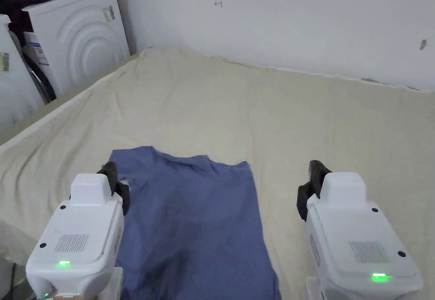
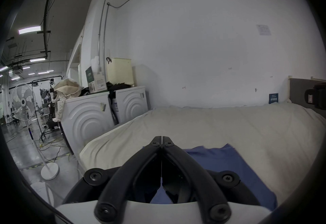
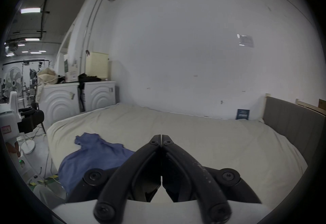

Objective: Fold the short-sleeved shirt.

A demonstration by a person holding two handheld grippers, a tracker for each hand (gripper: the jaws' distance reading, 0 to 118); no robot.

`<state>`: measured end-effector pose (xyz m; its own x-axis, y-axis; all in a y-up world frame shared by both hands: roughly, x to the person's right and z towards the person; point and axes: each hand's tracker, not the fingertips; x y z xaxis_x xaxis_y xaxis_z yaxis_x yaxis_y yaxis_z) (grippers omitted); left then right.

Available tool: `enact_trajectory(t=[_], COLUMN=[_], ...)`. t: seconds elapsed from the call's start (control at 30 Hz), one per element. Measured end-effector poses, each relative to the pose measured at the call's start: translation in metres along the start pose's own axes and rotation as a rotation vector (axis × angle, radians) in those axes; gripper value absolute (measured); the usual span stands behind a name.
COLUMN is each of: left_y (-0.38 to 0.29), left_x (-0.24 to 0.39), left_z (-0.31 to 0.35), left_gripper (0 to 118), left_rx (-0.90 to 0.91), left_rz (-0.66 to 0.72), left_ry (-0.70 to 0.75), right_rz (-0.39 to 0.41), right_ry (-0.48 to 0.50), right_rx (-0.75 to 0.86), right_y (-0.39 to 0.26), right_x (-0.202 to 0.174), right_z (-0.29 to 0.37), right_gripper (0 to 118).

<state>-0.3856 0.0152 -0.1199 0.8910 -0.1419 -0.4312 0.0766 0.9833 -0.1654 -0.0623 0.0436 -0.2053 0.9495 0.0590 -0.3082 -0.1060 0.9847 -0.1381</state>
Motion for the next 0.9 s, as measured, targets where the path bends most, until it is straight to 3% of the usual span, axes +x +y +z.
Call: enact_trajectory(t=[0.2,0.33,0.4,0.47,0.5,0.53,0.57,0.6,0.9], left_y=[-0.007,-0.01,-0.013,-0.02,-0.024,-0.029,-0.033,-0.039,-0.113], left_x=[-0.022,-0.014,-0.005,0.007,0.016,0.023,0.033,0.043,0.116], left_z=[-0.009,-0.03,-0.048,-0.064,-0.076,-0.084,-0.091,-0.1,-0.154], left_gripper=[0,1,9,40,63,94,110,117,107], left_rx=[-0.101,-0.224,-0.311,-0.393,-0.44,-0.462,-0.514,-0.547,-0.813], left_rz=[0.014,0.04,0.063,0.085,0.092,0.107,0.112,0.117,0.039], left_ry=[-0.019,-0.112,-0.158,-0.212,-0.239,-0.254,-0.283,-0.298,-0.344], right_rz=[-0.002,0.003,0.01,0.013,0.012,0.009,0.006,0.003,-0.014], right_ry=[0.059,0.06,0.045,0.024,0.009,-0.004,-0.022,-0.041,-0.171], right_rx=[-0.013,-0.022,-0.028,-0.037,-0.044,-0.051,-0.059,-0.067,-0.137], right_y=[-0.002,-0.004,-0.005,-0.007,-0.009,-0.01,-0.012,-0.014,-0.032], right_x=[-0.028,-0.026,-0.019,-0.011,-0.005,0.0,0.006,0.013,0.065], right_z=[-0.01,-0.013,-0.013,-0.016,-0.015,-0.016,-0.018,-0.018,-0.009], right_gripper=[1,1,1,1,1,1,1,1,1])
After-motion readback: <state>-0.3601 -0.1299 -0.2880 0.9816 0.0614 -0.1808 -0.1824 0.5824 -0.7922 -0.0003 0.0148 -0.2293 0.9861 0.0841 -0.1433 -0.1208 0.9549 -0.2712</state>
